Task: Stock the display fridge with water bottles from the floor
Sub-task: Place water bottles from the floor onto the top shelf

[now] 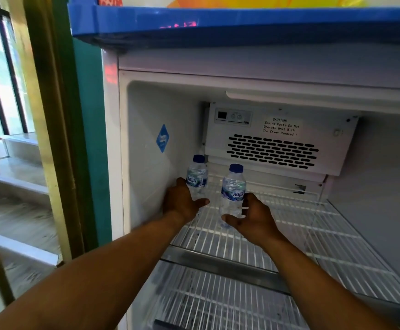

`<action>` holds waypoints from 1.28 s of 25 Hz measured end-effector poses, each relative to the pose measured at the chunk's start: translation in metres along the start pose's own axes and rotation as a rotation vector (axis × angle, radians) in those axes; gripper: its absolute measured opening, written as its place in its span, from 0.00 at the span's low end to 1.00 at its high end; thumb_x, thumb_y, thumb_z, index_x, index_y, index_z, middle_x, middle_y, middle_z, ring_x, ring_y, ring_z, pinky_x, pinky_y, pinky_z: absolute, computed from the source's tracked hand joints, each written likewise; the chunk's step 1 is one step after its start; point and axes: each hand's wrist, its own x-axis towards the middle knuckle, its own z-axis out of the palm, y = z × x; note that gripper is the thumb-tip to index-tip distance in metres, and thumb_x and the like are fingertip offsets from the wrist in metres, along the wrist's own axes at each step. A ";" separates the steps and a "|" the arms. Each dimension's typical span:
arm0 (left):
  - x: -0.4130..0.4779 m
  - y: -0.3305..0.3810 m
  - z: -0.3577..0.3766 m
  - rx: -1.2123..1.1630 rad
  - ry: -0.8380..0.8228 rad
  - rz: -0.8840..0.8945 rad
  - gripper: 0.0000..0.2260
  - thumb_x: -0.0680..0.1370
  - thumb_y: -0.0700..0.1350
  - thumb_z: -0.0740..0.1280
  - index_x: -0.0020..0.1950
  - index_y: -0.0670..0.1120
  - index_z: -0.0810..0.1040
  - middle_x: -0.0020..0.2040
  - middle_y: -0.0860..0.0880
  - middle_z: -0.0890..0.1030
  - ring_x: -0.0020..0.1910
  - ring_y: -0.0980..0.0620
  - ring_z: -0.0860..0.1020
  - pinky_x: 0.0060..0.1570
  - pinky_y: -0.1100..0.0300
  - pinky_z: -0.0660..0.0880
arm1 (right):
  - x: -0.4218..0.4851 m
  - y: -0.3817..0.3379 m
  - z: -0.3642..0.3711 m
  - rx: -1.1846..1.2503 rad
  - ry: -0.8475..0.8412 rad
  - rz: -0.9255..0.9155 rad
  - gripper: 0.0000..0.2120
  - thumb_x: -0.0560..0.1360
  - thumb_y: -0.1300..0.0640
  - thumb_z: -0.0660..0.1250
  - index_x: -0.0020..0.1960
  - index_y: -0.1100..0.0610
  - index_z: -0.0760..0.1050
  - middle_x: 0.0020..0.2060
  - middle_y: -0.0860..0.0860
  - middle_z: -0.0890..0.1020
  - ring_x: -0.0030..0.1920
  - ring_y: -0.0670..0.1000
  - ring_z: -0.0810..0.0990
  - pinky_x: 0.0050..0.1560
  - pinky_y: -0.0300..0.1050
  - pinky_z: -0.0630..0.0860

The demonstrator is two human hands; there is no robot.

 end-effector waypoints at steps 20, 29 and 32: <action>-0.034 0.001 -0.034 0.318 -0.244 0.070 0.24 0.71 0.59 0.71 0.63 0.48 0.76 0.61 0.48 0.80 0.56 0.48 0.79 0.58 0.59 0.76 | 0.020 -0.017 0.009 -0.231 0.036 0.027 0.34 0.67 0.50 0.80 0.65 0.60 0.68 0.57 0.54 0.79 0.50 0.48 0.74 0.43 0.35 0.69; -0.093 -0.001 -0.061 0.352 -0.177 0.205 0.22 0.79 0.51 0.65 0.72 0.46 0.71 0.62 0.46 0.80 0.55 0.49 0.80 0.56 0.60 0.75 | 0.020 -0.016 0.028 -0.152 0.117 -0.002 0.31 0.67 0.53 0.80 0.63 0.61 0.69 0.57 0.55 0.80 0.56 0.54 0.80 0.49 0.38 0.71; -0.093 -0.004 -0.059 0.363 -0.175 0.228 0.19 0.80 0.51 0.64 0.69 0.45 0.73 0.58 0.45 0.82 0.51 0.49 0.81 0.53 0.59 0.78 | 0.020 -0.015 0.029 -0.164 0.124 0.008 0.32 0.66 0.53 0.80 0.64 0.61 0.69 0.58 0.55 0.80 0.57 0.55 0.80 0.51 0.40 0.73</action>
